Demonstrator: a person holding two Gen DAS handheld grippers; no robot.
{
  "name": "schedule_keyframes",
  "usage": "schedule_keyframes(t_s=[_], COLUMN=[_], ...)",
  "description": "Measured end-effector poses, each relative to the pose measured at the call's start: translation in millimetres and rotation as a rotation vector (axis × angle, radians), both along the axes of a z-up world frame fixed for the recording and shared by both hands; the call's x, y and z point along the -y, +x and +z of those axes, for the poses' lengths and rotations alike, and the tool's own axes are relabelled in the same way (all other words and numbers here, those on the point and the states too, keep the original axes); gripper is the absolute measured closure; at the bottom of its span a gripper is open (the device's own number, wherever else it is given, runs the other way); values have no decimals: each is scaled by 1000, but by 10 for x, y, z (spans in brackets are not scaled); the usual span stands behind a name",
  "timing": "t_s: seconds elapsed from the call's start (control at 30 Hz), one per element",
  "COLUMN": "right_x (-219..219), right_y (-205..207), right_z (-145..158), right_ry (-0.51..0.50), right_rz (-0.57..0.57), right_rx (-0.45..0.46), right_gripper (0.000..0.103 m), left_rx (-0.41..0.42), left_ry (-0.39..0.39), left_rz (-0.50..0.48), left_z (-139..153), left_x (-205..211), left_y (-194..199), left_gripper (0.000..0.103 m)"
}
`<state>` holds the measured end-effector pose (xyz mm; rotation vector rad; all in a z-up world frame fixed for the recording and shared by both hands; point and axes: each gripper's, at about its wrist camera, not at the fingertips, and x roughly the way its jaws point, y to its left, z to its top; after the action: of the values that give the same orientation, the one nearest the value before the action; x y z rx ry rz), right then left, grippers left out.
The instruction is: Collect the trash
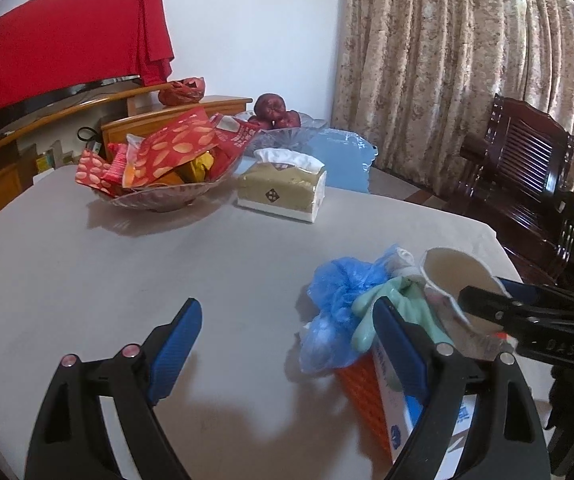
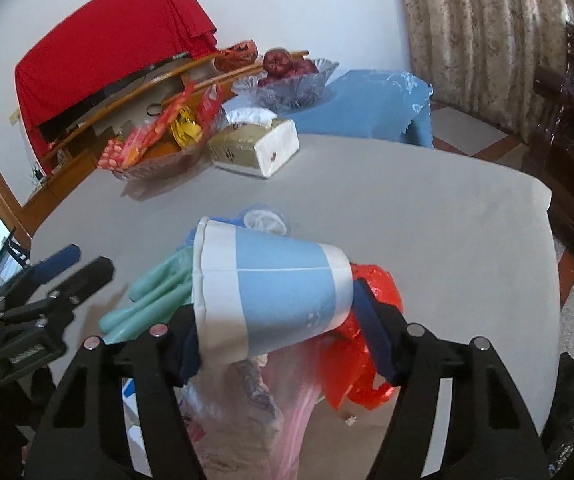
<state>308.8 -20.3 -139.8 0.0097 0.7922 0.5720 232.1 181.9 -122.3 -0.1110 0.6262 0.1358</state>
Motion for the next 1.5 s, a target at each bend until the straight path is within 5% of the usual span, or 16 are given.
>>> schedule_keyframes(t_s=[0.3, 0.57, 0.93, 1.5], right_x=[426, 671, 783, 911], right_y=[-131, -167, -247, -509], right_z=[287, 217, 209, 558], right_ry=[39, 10, 19, 47], right_rz=[-99, -155, -186, -195], right_rx=[70, 61, 59, 135], right_gripper=[39, 39, 39, 41], left_rx=[-12, -69, -116, 34], left_ry=[-25, -19, -2, -67], left_rz=[-71, -133, -156, -197], left_z=[2, -134, -195, 411], left_x=[237, 504, 616, 610], left_y=[241, 490, 539, 150], left_gripper=[17, 19, 77, 93])
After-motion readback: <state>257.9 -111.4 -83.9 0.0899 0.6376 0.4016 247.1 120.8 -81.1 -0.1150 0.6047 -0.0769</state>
